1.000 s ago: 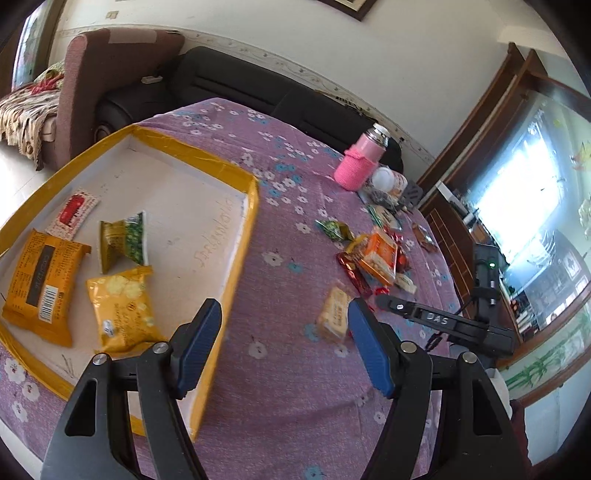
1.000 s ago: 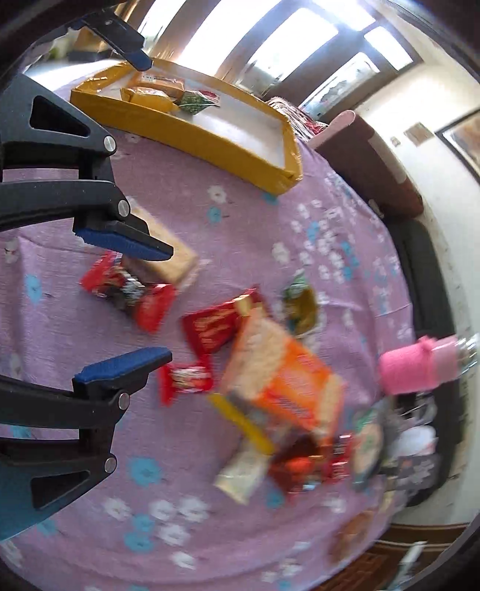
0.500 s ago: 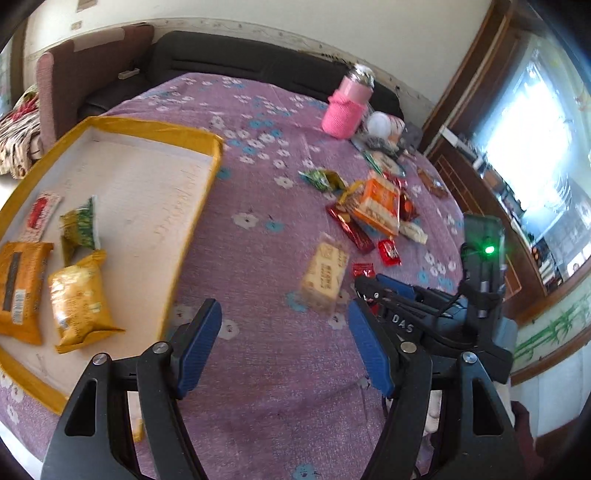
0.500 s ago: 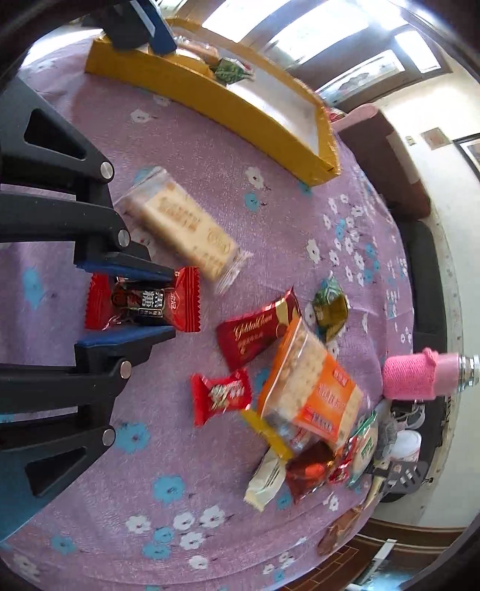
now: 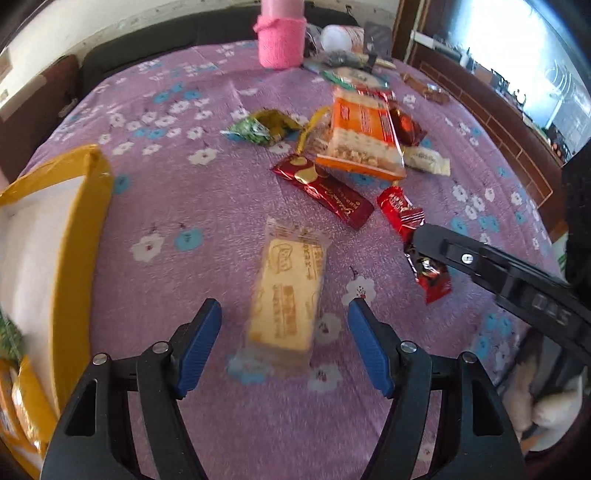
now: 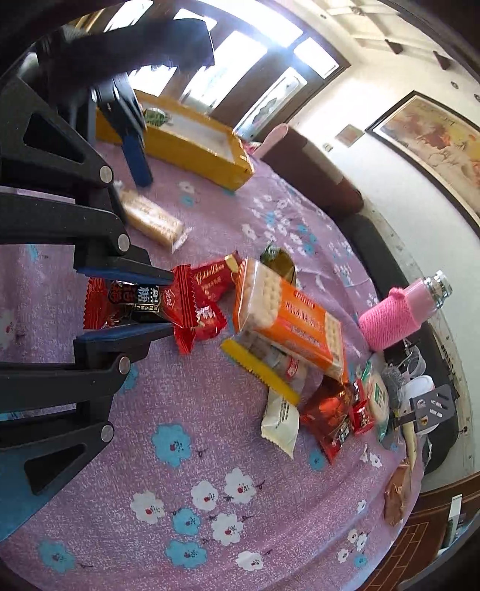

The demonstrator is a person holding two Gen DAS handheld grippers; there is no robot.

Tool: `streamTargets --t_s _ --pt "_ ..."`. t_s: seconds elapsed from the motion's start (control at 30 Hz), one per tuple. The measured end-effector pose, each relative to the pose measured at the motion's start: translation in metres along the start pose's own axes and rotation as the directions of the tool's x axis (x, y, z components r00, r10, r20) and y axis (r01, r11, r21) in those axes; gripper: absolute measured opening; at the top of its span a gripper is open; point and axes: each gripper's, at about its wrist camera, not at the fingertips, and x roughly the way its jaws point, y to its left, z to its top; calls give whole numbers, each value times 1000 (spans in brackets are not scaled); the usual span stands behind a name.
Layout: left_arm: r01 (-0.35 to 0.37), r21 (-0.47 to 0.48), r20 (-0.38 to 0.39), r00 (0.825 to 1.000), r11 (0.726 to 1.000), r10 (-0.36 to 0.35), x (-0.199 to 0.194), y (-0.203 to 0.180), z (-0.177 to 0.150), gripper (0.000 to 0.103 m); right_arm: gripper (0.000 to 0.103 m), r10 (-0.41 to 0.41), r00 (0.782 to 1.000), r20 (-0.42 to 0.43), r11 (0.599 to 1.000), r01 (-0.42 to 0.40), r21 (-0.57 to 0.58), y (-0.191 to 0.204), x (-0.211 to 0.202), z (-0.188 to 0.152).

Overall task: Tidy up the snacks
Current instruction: 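Grasp the red candy with right tool while left tool grasps cracker stick, then carry the red candy and cracker stick into the tray and release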

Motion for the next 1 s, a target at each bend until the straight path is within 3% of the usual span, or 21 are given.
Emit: streamTargets --t_s 0.07,0.13,0.17,0.2,0.4,0.5,0.6,0.7,0.83,0.93,1.0 --pt "-33 51 13 999 998 32 4 -9 2 71 22 16 1000 -5 1000 -16 2 2 0 -1" --pt "-20 76 28 999 997 18 2 -13 1 56 22 24 1000 -6 1000 -24 1 2 0 -2" --pt "-23 83 33 999 996 20 0 -14 0 36 22 26 1000 -6 1000 -26 -3 3 1 -2" --pt "-8 76 29 1000 997 6 -3 -13 -1 31 22 25 1000 -6 1000 -25 -8 4 1 -2" --pt "48 -34 92 995 998 -45 -28 11 -12 31 22 -8 1000 22 999 9 -53 13 0 -6" --pt "84 -98 152 986 992 -69 -60 33 -20 31 22 -18 998 53 997 21 -71 21 -8 -6" --pt "91 -144 194 979 985 -62 -96 63 -23 31 21 37 997 64 997 -32 -70 45 -21 0" --pt "48 -186 260 966 981 2 -145 105 -24 31 21 136 989 54 986 -130 -107 90 -32 13" --pt "-84 -237 294 943 968 154 -191 167 -18 32 21 268 963 20 949 -260 -181 168 -43 41" --pt "-181 -262 265 931 948 251 -193 211 -9 32 22 358 933 -32 917 -358 -175 220 -36 64" --pt "-192 -292 239 934 937 266 -183 238 -5 32 22 356 931 -82 910 -366 -193 251 -18 71"
